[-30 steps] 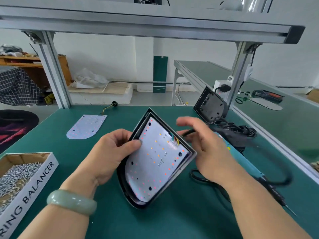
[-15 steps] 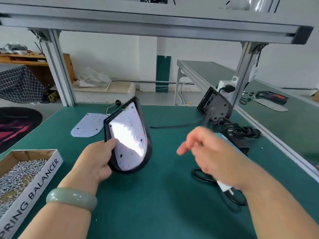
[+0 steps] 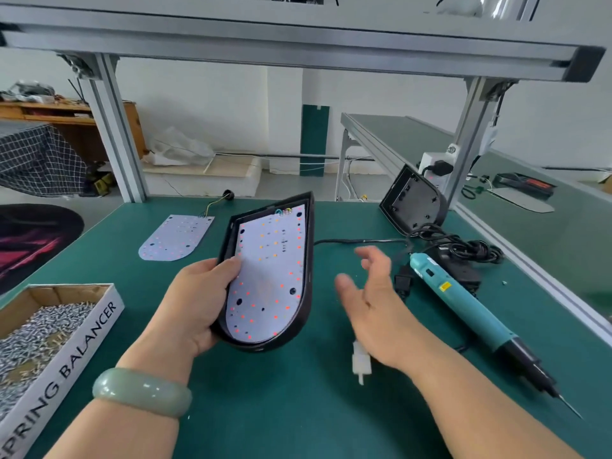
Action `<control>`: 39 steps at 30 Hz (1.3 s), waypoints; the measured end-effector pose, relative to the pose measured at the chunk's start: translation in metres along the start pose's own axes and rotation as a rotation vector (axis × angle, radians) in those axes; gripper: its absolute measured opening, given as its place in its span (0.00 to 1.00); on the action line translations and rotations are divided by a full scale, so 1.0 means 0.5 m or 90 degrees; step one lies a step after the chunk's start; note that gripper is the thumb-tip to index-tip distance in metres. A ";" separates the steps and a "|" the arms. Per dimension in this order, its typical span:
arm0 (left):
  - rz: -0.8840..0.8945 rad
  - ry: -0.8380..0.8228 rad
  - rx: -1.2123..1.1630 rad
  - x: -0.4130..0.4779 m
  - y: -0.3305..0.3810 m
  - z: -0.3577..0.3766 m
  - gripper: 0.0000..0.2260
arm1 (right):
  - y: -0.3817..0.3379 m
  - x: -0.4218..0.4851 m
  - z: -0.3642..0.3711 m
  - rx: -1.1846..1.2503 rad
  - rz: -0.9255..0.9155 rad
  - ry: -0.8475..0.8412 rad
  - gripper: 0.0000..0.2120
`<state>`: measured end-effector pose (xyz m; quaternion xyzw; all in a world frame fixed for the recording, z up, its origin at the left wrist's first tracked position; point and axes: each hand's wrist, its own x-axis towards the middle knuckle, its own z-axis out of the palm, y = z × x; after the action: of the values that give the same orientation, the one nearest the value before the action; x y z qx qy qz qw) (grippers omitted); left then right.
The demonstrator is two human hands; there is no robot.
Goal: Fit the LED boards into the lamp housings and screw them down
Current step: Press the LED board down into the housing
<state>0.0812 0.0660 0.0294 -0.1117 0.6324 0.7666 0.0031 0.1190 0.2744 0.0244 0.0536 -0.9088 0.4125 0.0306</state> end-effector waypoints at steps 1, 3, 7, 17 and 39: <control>-0.001 0.005 -0.010 -0.001 0.000 0.002 0.08 | 0.001 0.003 -0.008 -0.040 0.025 0.023 0.29; -0.010 0.015 -0.043 0.000 0.000 0.004 0.07 | -0.002 0.004 -0.026 -0.102 0.095 0.003 0.41; -0.050 -0.013 -0.137 -0.003 0.004 0.011 0.06 | -0.008 0.012 -0.020 0.481 0.167 -0.025 0.29; -0.064 -0.054 -0.076 -0.023 -0.004 0.026 0.07 | -0.021 -0.008 0.005 -0.258 -0.037 -0.033 0.08; 0.022 -0.095 0.258 -0.038 -0.028 0.032 0.05 | 0.044 0.041 -0.015 -0.281 0.002 -0.007 0.16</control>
<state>0.0992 0.0867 0.0219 -0.0406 0.7734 0.6299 0.0591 0.0959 0.2927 0.0149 0.0468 -0.9774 0.2032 0.0359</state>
